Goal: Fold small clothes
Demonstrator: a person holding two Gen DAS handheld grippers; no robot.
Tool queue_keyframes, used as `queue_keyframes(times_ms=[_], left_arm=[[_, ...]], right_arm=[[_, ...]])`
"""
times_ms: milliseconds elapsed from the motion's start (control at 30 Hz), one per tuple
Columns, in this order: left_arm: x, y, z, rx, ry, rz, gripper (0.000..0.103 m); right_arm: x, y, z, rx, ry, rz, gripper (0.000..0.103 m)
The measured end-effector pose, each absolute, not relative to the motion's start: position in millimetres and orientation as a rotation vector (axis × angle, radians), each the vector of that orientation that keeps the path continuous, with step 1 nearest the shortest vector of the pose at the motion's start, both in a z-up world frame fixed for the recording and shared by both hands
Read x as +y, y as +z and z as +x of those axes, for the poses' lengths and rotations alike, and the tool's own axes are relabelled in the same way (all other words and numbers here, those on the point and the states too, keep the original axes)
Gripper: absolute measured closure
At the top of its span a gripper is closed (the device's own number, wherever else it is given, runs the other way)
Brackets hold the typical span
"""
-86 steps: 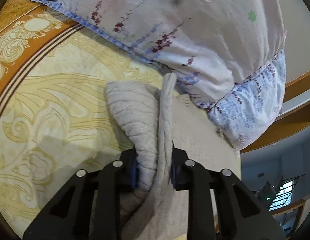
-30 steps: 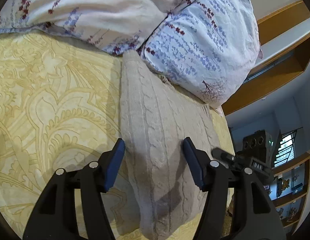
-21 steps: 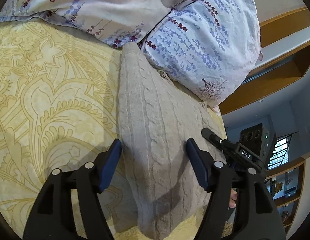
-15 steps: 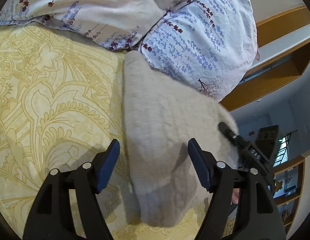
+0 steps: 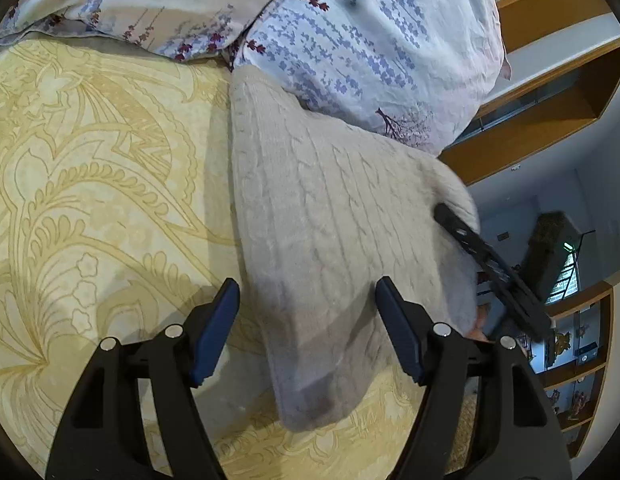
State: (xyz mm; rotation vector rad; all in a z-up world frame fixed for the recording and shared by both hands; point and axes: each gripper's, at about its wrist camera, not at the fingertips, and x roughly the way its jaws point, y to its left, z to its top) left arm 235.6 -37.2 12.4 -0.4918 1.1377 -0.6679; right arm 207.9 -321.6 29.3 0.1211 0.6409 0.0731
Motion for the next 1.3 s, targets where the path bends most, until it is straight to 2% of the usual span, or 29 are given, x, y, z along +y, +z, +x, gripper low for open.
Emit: queue_keyframes(times_ms=[133,167,233,300,333,567,633,667,733,800,833,867,967,1200,1300], left_arm=[[-40,9,231,1.149,-0.677,-0.483,0.033],[-39,9,229,1.153,-0.681,-0.484,0.033],[-39,7,226,1.157,-0.687,-0.482,0.033],[-38,7,223,1.159,-0.696,-0.483,0.034],[-37,6,222,1.161,-0.699,-0.484,0.034],[-35,5,211,1.166,-0.717,-0.508,0.041],[-37,2,208,1.178,-0.718,-0.511,0.046],[-39,0,207,1.186,-0.72,-0.517,0.051],[-41,-4,204,1.2,-0.737,-0.542,0.06],[-42,-6,202,1.201,-0.738,-0.552,0.068],[-41,-5,200,1.191,-0.743,-0.548,0.076],[-41,-4,200,1.186,-0.746,-0.545,0.08],[-38,-2,194,1.169,-0.754,-0.546,0.085],[-38,-10,186,1.175,-0.758,-0.531,0.086],[-37,-9,187,1.197,-0.768,-0.531,0.081]], right_arm=[[-336,7,222,0.71,0.071,0.185,0.085],[-340,7,220,0.712,0.077,0.215,0.082],[-349,12,211,0.712,0.064,0.268,0.073],[-361,16,193,0.691,0.073,0.338,0.055],[-368,18,182,0.678,0.089,0.378,0.052],[-379,1,126,0.695,0.186,0.472,0.051],[-373,-7,121,0.717,0.193,0.465,0.052],[-370,-9,121,0.721,0.193,0.46,0.058],[-364,-13,119,0.716,0.211,0.443,0.085],[-361,-11,114,0.689,0.215,0.432,0.093],[-361,-8,110,0.666,0.228,0.436,0.094],[-361,-3,106,0.64,0.238,0.438,0.094],[-361,10,91,0.6,0.221,0.412,0.095],[-363,-25,103,0.741,0.096,0.368,0.095],[-363,-23,108,0.761,0.103,0.36,0.093]])
